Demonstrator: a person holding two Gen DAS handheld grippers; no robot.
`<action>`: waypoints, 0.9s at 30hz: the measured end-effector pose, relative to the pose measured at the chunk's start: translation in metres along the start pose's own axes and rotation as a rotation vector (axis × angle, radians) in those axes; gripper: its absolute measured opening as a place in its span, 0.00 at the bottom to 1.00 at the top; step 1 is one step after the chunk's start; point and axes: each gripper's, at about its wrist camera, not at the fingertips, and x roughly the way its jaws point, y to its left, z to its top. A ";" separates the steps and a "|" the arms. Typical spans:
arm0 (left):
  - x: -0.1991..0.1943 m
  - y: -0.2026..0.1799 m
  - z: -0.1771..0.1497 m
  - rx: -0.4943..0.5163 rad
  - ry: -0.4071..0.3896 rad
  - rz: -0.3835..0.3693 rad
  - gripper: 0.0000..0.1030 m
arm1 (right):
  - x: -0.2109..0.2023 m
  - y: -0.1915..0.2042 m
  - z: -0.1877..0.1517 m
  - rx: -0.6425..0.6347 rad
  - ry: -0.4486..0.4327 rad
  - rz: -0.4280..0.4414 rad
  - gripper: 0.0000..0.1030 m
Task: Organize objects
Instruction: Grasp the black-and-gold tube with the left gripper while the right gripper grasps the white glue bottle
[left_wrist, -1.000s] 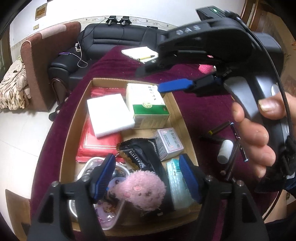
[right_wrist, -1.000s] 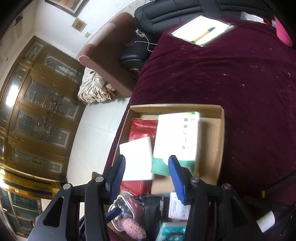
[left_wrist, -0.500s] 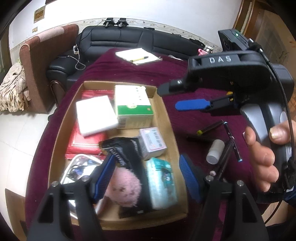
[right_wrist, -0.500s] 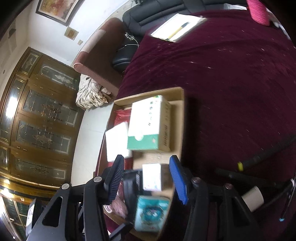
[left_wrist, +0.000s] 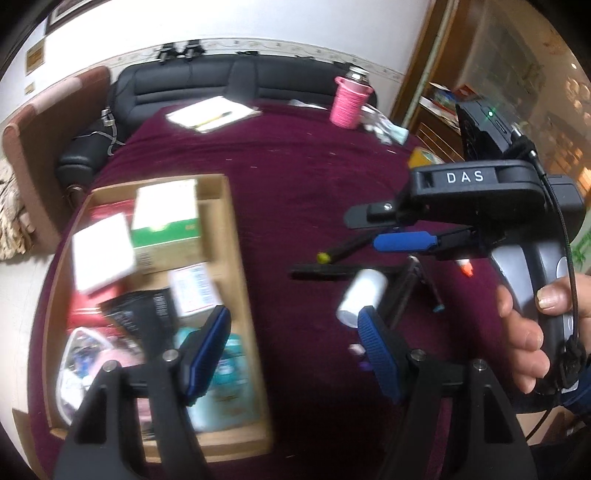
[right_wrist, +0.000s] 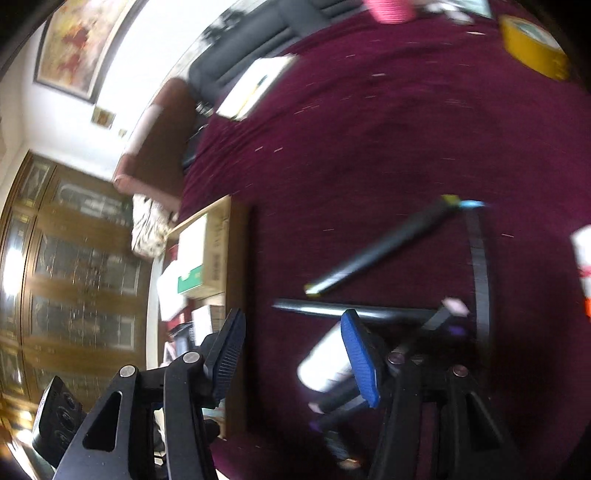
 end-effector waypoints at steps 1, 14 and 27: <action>0.002 -0.004 0.000 0.008 0.004 -0.008 0.68 | -0.004 -0.007 0.001 0.010 -0.006 -0.004 0.58; 0.045 -0.078 -0.015 0.183 0.146 -0.096 0.68 | -0.079 -0.103 -0.014 0.154 -0.101 -0.064 0.59; 0.070 -0.084 -0.054 -0.013 0.278 -0.067 0.49 | -0.109 -0.157 -0.001 0.145 -0.145 -0.173 0.59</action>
